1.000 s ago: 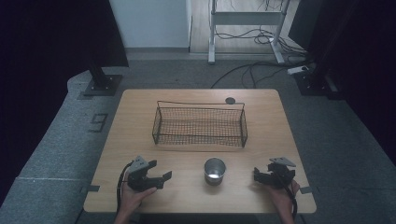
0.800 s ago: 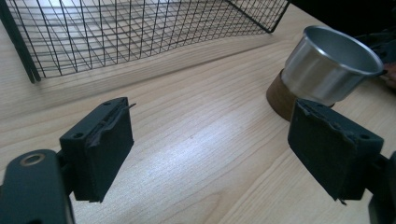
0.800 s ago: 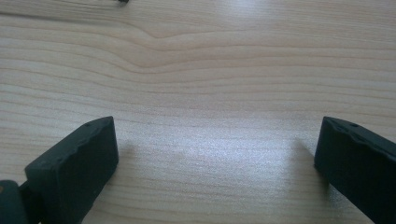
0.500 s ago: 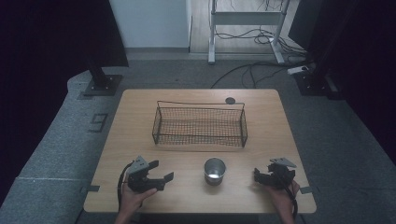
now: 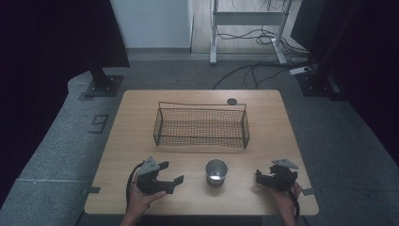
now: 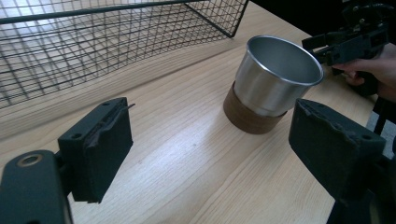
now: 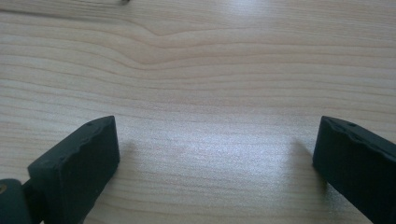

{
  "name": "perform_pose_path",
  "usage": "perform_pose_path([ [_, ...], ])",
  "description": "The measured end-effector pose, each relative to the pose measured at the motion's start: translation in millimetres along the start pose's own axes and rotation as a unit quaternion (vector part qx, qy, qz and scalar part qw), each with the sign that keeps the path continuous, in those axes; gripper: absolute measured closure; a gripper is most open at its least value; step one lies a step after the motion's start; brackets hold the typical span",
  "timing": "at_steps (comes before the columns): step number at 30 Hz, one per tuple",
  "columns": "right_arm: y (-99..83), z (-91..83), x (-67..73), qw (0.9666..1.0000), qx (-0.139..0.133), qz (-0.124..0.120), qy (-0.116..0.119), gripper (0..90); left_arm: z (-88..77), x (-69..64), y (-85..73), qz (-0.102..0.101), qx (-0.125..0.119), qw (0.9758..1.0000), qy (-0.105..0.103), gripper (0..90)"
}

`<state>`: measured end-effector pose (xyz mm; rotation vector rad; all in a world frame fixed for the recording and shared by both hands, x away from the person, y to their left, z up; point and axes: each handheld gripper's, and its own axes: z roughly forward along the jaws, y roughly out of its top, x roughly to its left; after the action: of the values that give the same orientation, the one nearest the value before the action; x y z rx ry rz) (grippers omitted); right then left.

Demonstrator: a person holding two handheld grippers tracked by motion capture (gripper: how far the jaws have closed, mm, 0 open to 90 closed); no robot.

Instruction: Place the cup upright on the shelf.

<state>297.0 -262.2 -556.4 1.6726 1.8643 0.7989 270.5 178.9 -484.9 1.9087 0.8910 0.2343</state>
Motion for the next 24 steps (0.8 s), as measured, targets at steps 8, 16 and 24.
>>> perform_pose_path([
  [8,0.0,0.0,0.1,1.0,0.0,0.0,0.0,0.4,13.0,-13.9,4.4,0.012,0.009,0.9997,-0.021,13.1],
  [16,-0.2,-0.3,0.2,1.0,0.0,0.001,-0.001,0.8,23.4,-24.6,7.1,0.022,0.023,0.999,-0.03,13.0],
  [24,-0.6,-0.6,0.4,1.0,-0.002,0.002,-0.003,1.6,33.9,-29.3,11.1,0.025,0.026,0.9988,-0.033,13.1],
])
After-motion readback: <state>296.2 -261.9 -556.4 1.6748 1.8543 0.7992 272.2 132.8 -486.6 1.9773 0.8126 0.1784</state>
